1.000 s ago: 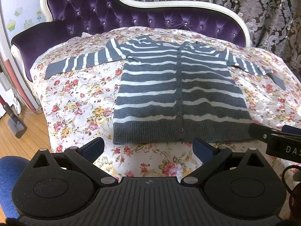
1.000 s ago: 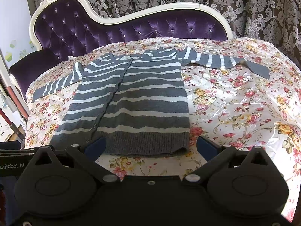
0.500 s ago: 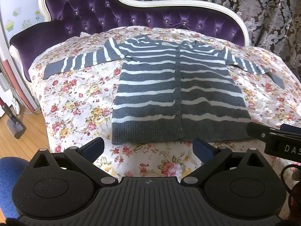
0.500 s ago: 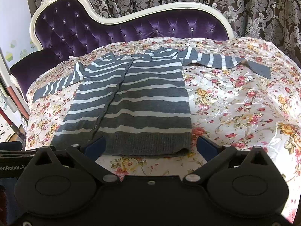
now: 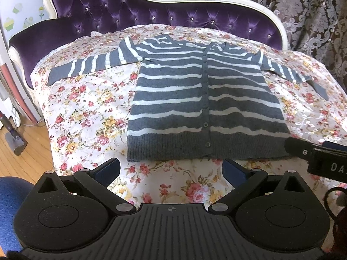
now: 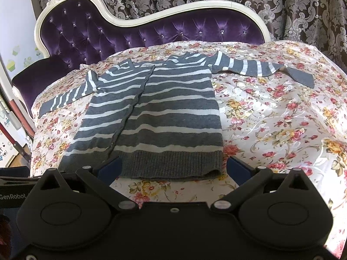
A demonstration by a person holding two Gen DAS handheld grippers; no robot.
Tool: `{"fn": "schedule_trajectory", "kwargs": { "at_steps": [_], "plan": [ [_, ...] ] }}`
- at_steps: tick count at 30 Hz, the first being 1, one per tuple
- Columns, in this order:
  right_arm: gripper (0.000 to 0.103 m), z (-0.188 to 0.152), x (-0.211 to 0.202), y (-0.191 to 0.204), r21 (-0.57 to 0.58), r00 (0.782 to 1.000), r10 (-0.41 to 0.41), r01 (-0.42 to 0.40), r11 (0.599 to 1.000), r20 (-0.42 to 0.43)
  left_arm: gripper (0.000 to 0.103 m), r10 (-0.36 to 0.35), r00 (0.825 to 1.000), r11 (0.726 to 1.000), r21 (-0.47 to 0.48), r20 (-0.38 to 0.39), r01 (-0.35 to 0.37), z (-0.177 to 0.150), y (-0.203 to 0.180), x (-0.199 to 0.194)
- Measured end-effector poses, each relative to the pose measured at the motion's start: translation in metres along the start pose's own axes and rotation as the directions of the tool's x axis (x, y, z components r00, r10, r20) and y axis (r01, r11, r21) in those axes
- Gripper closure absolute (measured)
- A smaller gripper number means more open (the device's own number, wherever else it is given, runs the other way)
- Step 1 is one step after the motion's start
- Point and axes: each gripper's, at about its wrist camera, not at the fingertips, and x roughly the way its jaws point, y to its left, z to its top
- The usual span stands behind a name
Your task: Fold small clothes
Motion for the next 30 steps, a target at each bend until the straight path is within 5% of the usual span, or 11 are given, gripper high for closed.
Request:
{"fn": "schedule_trajectory", "kwargs": {
  "at_steps": [30],
  "plan": [
    [0.001,0.021,0.011,0.002,-0.044,1.000,-0.016,0.015,0.999,-0.017,0.002,-0.018,1.000,0.999,0.028,0.019,0.017,0.015,0.005,0.004]
  ]
}}
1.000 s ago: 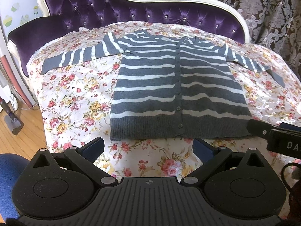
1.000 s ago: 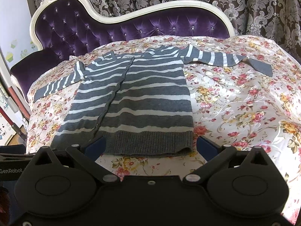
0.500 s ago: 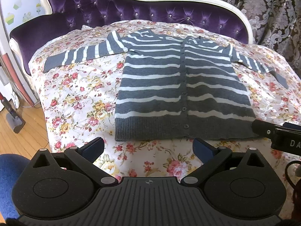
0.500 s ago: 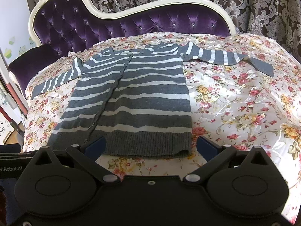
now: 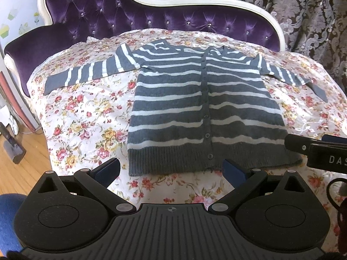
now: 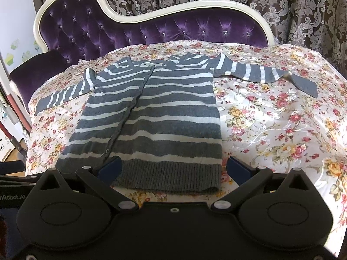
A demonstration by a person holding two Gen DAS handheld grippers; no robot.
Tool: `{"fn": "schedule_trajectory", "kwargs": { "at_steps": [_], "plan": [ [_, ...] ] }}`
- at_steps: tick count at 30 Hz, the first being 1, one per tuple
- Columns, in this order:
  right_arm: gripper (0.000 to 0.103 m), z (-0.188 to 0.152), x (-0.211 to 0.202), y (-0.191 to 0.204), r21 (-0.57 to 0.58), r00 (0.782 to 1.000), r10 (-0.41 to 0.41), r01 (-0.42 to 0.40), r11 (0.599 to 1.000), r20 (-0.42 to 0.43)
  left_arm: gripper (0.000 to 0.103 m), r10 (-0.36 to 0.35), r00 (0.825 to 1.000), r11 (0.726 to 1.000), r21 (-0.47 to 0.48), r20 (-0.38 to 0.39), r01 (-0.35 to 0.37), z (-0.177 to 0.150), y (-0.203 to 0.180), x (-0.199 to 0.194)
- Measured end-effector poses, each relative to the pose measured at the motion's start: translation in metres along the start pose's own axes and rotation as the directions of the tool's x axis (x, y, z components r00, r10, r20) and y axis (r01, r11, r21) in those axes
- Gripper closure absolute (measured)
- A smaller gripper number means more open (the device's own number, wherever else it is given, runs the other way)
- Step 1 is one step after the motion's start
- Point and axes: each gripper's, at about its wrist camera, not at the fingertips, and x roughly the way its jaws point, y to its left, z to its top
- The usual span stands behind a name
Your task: Fold small clothes
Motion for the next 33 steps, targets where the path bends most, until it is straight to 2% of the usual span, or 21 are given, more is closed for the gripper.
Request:
{"fn": "schedule_trajectory", "kwargs": {
  "at_steps": [16,33],
  "plan": [
    [0.001,0.019,0.019,0.000,0.019,1.000,0.016,-0.016,1.000,-0.017,0.002,-0.004,1.000,1.000,0.026,0.004,0.004,0.019,0.004,0.013],
    [0.001,0.047,0.049,-0.007,0.073,0.998,0.032,-0.028,0.997,-0.055,0.002,-0.018,0.999,0.999,0.047,-0.028,0.019,0.047,0.003,0.041]
  ]
}}
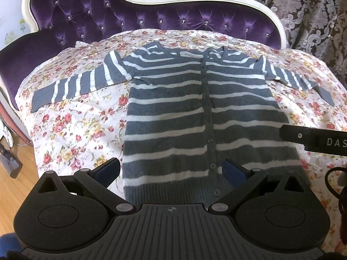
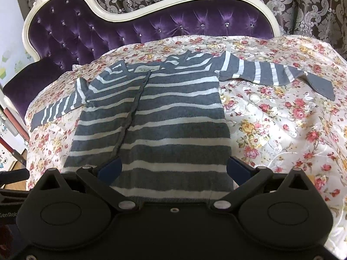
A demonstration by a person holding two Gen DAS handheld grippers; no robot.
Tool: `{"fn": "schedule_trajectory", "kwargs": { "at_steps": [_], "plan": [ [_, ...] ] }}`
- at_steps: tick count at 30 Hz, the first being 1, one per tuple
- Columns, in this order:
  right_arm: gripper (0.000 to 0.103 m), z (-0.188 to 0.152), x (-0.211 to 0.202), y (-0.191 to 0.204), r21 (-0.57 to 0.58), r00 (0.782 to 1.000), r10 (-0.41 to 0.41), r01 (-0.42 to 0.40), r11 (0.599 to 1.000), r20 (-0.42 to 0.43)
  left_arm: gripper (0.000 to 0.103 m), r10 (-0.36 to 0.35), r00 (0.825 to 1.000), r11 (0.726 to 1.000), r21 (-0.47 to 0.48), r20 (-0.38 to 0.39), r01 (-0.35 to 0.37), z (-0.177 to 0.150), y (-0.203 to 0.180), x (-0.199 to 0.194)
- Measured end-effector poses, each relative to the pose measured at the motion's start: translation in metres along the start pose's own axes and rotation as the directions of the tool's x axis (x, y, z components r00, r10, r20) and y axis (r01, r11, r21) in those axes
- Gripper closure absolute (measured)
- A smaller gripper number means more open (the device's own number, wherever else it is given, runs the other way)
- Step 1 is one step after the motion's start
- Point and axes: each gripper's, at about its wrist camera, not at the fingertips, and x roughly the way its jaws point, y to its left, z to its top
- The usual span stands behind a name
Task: Fold small clothes
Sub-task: 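Reach the right gripper to the sleeve cuff nearest it and grasp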
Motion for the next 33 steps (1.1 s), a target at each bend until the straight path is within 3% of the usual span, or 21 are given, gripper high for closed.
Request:
{"fn": "schedule_trajectory", "kwargs": {
  "at_steps": [12,19,22,28,33],
  "plan": [
    [0.001,0.023,0.021,-0.025,0.103,0.999,0.046,-0.047,0.994,0.005,0.002,-0.044,0.999,0.999,0.017,-0.002,0.044,0.027,-0.003,0.024],
    [0.001,0.038,0.035,-0.050,0.163,0.995,0.094,-0.097,0.982,0.021,0.002,-0.117,0.993,0.993,0.000,-0.010,0.117,0.042,-0.006,0.047],
    [0.001,0.046,0.039,-0.061,0.177,0.995,0.094,-0.097,0.979,0.028,0.002,-0.169,0.985,0.985,-0.045,-0.024,0.168,0.047,-0.002,0.059],
    [0.001,0.058,0.044,-0.092,0.228,0.996,0.073,-0.082,0.970,0.048,0.002,-0.306,0.951,0.944,-0.142,-0.045,0.297,0.053,0.006,0.082],
    [0.001,0.071,0.048,-0.120,0.279,0.995,0.087,-0.098,0.955,0.050,0.002,-0.237,0.970,0.970,-0.074,-0.054,0.233,0.058,0.001,0.094]
  ]
}}
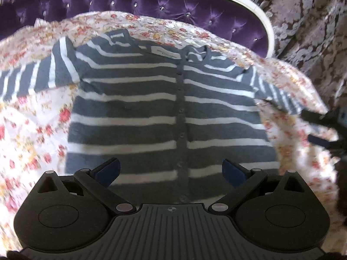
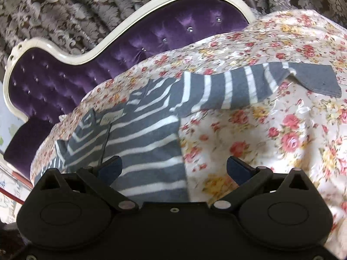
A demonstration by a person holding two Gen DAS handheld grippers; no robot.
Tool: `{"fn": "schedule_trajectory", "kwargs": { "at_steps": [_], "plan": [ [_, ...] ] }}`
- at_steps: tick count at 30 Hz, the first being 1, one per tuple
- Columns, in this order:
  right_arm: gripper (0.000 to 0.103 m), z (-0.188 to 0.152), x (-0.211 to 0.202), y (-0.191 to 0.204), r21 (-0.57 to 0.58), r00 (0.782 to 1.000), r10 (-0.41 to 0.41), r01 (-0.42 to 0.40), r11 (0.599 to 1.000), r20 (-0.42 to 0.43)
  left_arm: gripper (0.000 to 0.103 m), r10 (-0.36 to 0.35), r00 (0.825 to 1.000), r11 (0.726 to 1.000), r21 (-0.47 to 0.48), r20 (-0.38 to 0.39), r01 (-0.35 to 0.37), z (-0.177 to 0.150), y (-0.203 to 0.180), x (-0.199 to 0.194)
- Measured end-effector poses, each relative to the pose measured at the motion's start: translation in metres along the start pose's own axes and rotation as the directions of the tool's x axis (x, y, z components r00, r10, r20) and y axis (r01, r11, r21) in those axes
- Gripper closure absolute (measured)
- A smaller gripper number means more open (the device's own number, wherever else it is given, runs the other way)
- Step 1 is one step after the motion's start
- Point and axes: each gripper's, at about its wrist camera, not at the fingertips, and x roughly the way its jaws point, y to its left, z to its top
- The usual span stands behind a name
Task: Fold small clothes
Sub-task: 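Reach the right gripper to the sleeve cuff nearest it and grasp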
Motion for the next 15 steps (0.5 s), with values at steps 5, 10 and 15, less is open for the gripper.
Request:
{"fn": "schedule_trajectory", "kwargs": {
  "at_steps": [5,10,15],
  "plan": [
    [0.001,0.017,-0.001,-0.018,0.028,0.999,-0.014,0.013,1.000,0.034,0.002,0.017,1.000,0.998,0.055,0.002,-0.017,0.009,0.004,0.013],
    [0.001,0.031,0.000,-0.039,0.072,0.999,-0.029,0.027,0.997,0.031,0.001,0.019,1.000,0.996,0.086,0.013,-0.020,0.020,0.010,0.029],
    [0.001,0.048,-0.011,-0.068,0.140,0.992,-0.086,0.073,0.988,0.091,0.001,0.017,1.000,0.995,0.097,0.018,-0.019,0.019,0.017,0.040]
  ]
}}
